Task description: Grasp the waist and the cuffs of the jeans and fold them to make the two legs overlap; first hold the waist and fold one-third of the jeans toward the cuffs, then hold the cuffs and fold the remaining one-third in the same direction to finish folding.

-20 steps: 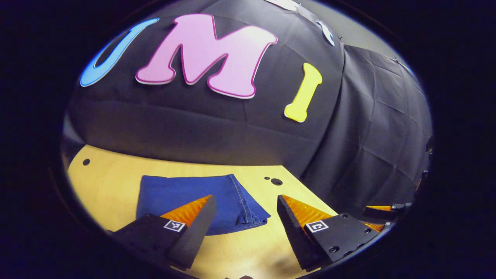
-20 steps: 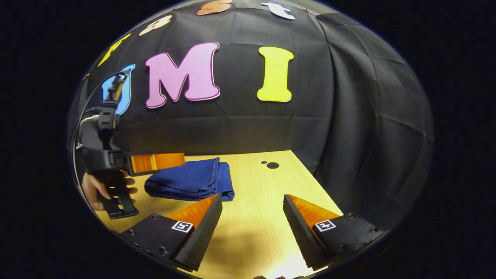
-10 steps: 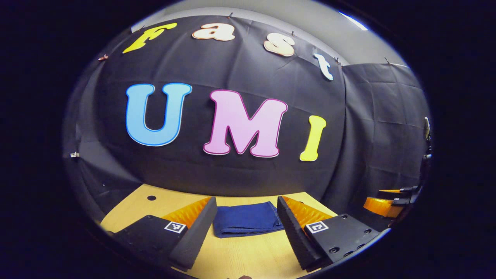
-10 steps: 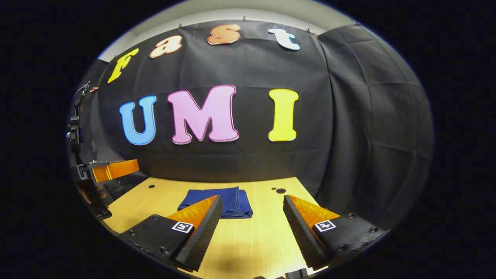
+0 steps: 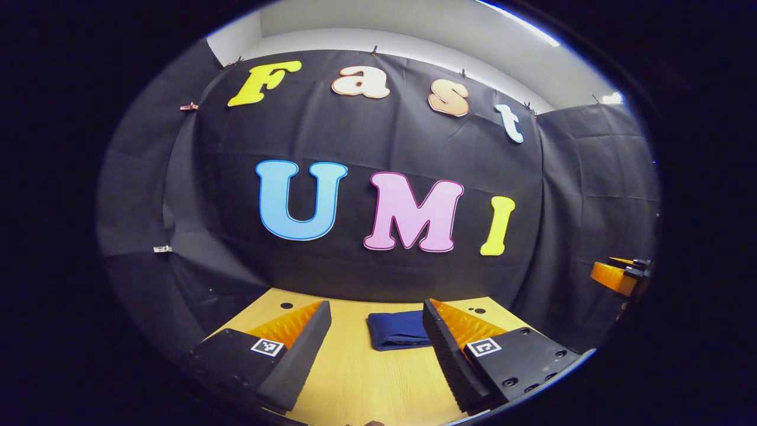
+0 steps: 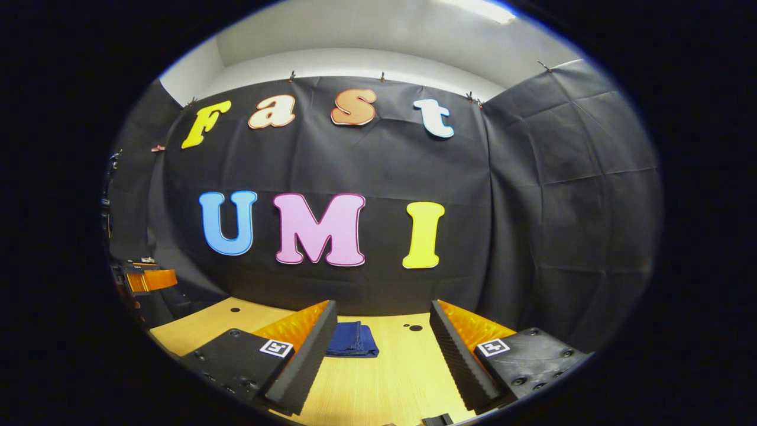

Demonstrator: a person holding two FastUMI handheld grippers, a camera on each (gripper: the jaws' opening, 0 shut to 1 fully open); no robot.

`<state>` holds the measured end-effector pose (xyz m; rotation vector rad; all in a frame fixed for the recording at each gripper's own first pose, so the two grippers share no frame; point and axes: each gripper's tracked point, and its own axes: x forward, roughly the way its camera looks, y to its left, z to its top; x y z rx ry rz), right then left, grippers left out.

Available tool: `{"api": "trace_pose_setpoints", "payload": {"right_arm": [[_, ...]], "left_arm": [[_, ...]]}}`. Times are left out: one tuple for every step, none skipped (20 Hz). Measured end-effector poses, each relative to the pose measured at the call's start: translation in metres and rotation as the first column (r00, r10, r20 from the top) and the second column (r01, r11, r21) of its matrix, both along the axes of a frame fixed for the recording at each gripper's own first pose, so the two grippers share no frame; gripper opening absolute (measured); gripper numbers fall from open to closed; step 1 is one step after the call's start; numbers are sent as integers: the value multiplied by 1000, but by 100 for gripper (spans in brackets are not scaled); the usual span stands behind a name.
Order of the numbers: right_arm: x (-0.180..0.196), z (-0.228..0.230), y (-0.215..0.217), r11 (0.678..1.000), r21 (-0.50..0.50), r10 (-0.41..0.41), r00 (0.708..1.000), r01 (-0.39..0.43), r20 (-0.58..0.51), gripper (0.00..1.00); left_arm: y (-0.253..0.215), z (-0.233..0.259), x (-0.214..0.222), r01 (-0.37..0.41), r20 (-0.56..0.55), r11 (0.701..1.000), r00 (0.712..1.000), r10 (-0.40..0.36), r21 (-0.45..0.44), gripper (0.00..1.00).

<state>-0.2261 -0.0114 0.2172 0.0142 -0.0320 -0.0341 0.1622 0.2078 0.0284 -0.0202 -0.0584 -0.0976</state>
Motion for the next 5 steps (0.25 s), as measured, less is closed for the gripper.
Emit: {"api": "trace_pose_setpoints", "payload": {"right_arm": [[-5,-8,-3,1000,3,9,1000,-9,-9,96],[-8,-15,-2,1000,13,23,999,-23,-25,100],[-10,-23,0,999,25,50,997,-48,-53,96],[-12,-27,4,997,24,81,995,-80,-65,96],[-13,-28,1,996,8,93,994,-92,-62,97]], "left_arm": [[5,-3,-9,-23,-3,1000,1000,23,6,96],[8,-7,-15,-49,-10,999,999,49,7,96],[7,-13,-18,-78,-33,997,996,79,4,96],[4,-17,-23,-94,-52,996,994,93,-8,96],[-6,-18,-23,-85,-58,996,995,83,-26,96]]}}
